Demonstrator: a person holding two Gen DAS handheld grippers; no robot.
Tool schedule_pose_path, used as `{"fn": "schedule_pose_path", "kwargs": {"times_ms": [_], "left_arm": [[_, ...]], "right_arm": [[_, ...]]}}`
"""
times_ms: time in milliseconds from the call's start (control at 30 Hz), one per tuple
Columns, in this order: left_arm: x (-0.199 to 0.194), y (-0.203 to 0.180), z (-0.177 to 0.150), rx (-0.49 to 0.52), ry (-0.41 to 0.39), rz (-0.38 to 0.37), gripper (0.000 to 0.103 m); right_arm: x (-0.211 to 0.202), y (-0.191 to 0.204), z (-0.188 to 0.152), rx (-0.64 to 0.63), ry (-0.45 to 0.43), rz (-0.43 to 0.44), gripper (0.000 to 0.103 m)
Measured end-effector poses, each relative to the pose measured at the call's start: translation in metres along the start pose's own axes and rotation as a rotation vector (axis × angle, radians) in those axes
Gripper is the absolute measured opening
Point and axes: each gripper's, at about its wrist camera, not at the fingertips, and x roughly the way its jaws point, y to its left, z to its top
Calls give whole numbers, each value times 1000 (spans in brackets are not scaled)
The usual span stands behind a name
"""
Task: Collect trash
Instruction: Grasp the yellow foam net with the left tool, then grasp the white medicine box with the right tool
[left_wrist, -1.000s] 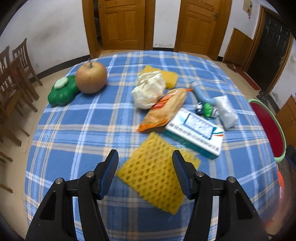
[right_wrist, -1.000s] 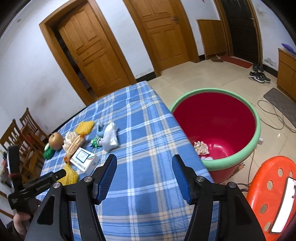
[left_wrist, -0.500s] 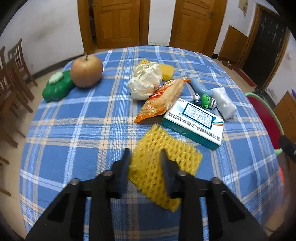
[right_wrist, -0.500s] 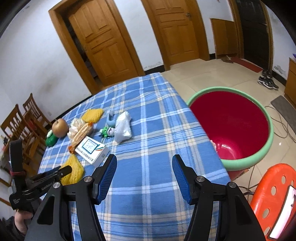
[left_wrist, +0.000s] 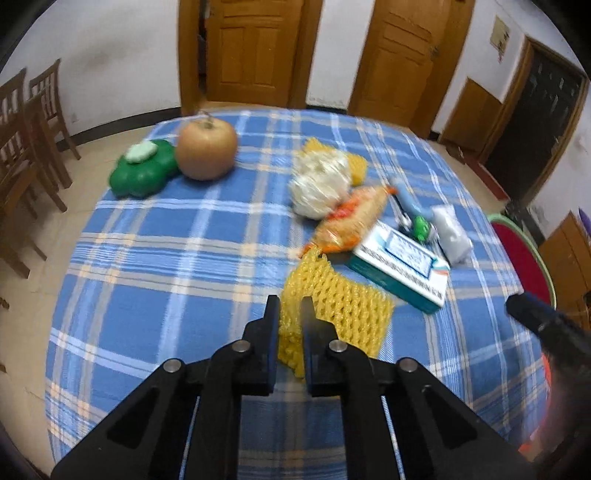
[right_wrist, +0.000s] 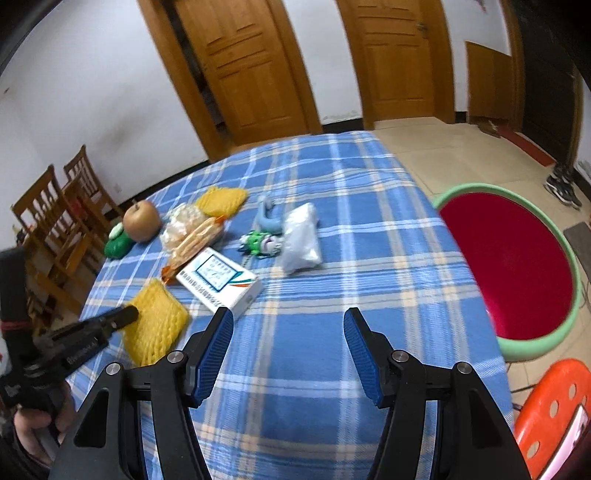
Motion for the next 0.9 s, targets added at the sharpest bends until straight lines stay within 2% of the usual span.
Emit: {"fn": "schedule_pose_path", "kwargs": {"times_ms": [100, 200, 400, 667, 900], "left_arm": [[-7, 16, 5, -47, -27, 21, 10], [-11, 33, 8, -88, -43, 46, 10], [-9, 57, 8, -140, -45, 75, 10], [-4, 69, 4, -143, -20, 94, 10], [-3, 71, 3, -140, -13, 105, 10]], "right_arm": [[12, 12, 3, -33, 23, 29, 66], [25, 24, 7, -79, 44, 70, 75], [52, 45, 15, -205, 98, 38, 75], [90, 69, 21, -362, 170, -24, 75], [102, 70, 20, -388, 182, -35, 75]]}}
